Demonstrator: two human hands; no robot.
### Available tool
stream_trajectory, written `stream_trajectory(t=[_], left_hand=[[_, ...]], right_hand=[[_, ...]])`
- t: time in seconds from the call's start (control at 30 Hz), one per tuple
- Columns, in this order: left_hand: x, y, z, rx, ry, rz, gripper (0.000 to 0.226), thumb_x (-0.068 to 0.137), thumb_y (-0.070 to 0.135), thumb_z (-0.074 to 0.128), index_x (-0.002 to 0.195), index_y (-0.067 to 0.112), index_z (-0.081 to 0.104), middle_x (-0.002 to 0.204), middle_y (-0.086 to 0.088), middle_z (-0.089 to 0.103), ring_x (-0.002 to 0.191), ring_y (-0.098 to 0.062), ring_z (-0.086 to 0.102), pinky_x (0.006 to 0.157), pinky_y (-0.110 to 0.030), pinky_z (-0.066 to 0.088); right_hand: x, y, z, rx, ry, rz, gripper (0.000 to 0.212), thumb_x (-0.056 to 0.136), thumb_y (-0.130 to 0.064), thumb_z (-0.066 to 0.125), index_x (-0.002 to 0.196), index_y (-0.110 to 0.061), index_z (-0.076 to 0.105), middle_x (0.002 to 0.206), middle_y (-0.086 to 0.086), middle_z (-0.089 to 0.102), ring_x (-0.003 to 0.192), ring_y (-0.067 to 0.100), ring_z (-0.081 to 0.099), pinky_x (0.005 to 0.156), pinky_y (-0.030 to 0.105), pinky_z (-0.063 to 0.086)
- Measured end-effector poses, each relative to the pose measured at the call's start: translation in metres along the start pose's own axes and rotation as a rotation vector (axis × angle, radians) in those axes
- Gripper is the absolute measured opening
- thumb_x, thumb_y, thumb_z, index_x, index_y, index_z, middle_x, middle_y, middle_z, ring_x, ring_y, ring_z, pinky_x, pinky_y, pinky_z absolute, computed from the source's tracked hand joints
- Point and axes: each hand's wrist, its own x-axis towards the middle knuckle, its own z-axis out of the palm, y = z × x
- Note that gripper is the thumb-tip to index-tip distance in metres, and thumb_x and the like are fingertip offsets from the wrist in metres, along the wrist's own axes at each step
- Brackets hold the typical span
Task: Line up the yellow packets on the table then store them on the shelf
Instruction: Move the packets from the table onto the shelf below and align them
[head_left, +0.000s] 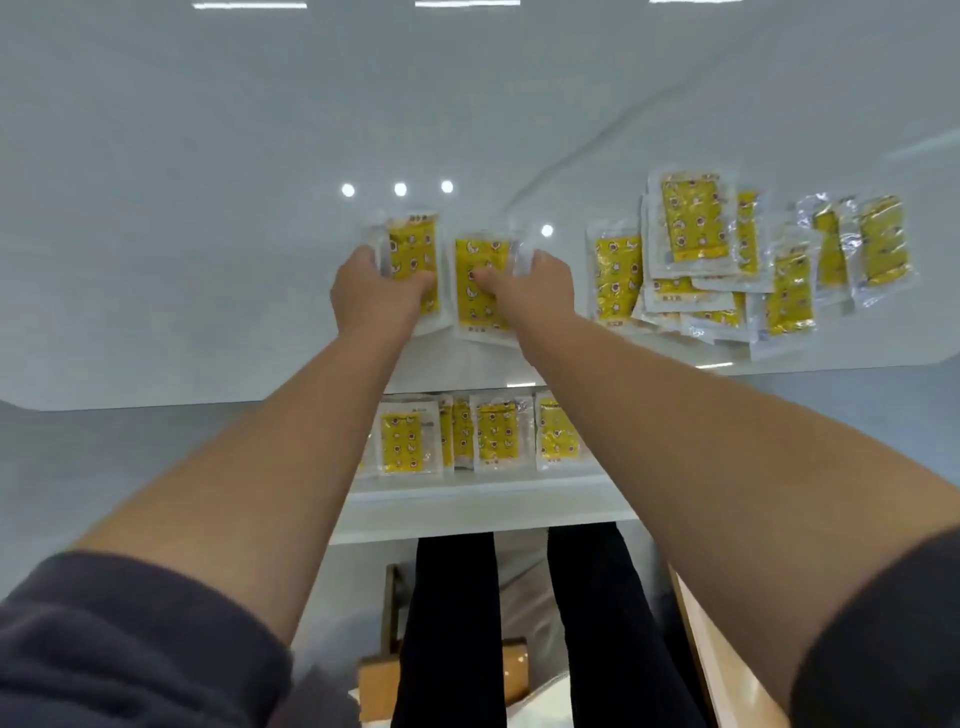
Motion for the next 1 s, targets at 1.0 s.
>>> stream_trajectory(t=[1.0], left_hand=[[-0.096, 0.166, 0.259, 0.512, 0.125, -0.026, 0.047, 0.083, 0.045, 0.068, 0.114, 0.011, 0.060, 0.129, -0.008, 0.043, 0.117, -0.028, 0.051, 0.099, -0.042, 0.040]], right_hand=[[0.146, 0.102, -0.370, -0.611, 0.354, -0.089, 0.025, 0.090, -0.032, 0.062, 0.111, -0.018, 0.062, 0.133, 0.005, 0.042, 0.119, 0.026, 0.048, 0.094, 0.041, 0.037]])
